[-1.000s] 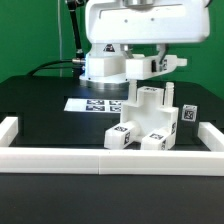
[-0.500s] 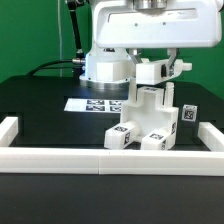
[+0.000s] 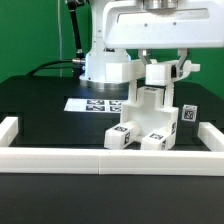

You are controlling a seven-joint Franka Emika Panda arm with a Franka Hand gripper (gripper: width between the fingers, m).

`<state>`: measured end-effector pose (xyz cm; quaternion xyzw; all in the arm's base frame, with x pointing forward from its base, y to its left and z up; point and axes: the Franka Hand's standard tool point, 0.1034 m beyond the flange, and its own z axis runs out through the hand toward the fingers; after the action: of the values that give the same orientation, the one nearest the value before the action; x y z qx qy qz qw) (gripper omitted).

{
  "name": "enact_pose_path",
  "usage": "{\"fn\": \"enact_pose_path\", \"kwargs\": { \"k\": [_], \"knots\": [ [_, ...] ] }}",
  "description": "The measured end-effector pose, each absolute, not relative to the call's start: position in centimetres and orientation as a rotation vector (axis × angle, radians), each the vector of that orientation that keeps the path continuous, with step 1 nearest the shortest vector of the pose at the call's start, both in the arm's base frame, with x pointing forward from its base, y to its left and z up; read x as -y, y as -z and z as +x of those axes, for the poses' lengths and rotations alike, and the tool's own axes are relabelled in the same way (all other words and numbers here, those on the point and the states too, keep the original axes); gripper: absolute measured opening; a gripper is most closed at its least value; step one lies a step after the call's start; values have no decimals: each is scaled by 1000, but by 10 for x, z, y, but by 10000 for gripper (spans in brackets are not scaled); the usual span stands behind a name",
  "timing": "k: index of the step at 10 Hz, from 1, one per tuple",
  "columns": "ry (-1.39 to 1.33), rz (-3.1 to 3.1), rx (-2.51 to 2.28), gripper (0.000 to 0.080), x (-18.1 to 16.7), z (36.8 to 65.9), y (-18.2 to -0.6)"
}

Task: Assemble chair

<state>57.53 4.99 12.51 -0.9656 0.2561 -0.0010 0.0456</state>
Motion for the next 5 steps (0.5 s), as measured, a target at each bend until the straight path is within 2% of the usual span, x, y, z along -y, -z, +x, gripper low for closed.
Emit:
{"fn": "enact_pose_path", "kwargs": {
  "k": [5],
  "knots": [
    [-1,-2949,-783,290,-49,574,-124]
  ]
}}
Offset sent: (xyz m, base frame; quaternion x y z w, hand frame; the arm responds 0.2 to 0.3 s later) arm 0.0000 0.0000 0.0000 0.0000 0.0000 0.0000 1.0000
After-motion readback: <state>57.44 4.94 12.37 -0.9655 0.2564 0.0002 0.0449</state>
